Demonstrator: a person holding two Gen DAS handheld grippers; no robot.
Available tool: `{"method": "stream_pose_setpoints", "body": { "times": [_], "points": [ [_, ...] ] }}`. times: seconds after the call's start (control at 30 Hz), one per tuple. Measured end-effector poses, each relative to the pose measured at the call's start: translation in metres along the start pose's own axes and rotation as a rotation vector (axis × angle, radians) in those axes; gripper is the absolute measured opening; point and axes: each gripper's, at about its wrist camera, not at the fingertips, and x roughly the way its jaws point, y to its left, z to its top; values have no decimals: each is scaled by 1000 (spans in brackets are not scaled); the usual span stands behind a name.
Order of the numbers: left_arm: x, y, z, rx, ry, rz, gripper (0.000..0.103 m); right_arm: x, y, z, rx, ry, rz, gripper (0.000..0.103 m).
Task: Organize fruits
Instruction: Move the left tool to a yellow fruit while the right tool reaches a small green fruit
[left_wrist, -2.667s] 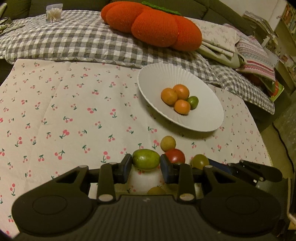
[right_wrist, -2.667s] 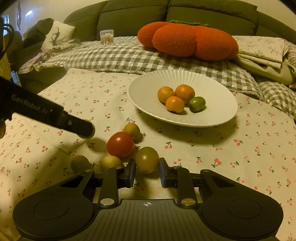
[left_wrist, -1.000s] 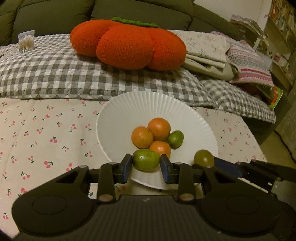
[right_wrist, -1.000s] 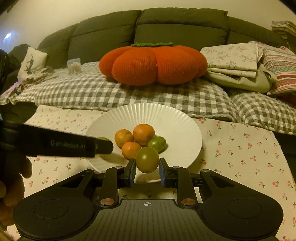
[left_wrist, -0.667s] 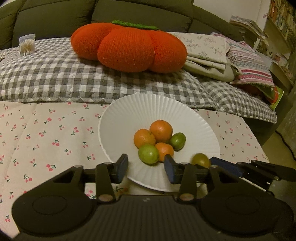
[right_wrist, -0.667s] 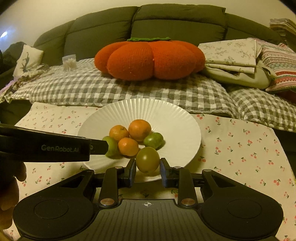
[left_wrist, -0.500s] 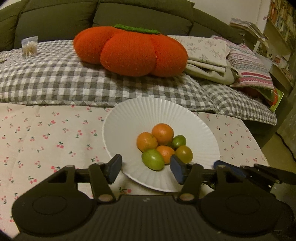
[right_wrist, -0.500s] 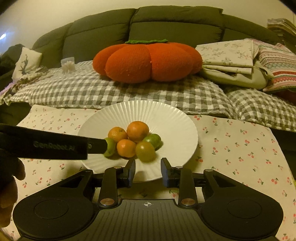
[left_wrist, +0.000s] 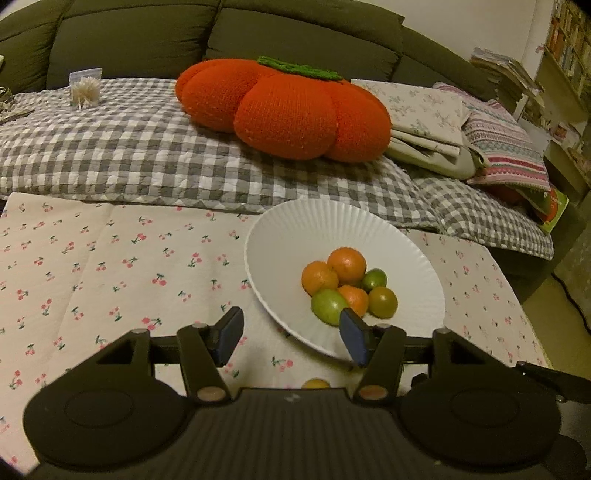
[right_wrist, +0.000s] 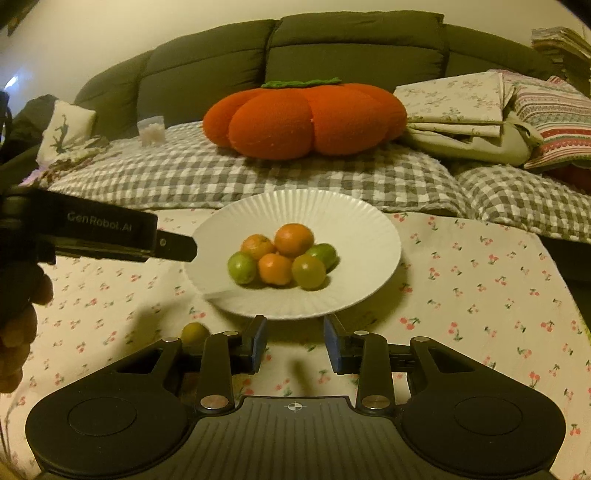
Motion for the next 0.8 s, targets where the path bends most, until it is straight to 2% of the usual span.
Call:
{"method": "stream_pose_setpoints", "body": {
  "times": [0.2,0.43,0.63,0.8],
  "points": [
    [-19,0,-14,24,46,10,57,-6,7,-12,29,33,37,39],
    [-48,6,-34,61,121,32,57,-13,15,-17,36,41,66,40],
    [-70,-1,-59,111,192,20,57,-18,13,-19,68,50,82,40],
    [-72,-11,-76,201,182,33,57,-19,15,-23,77,63,101,40]
  ]
}}
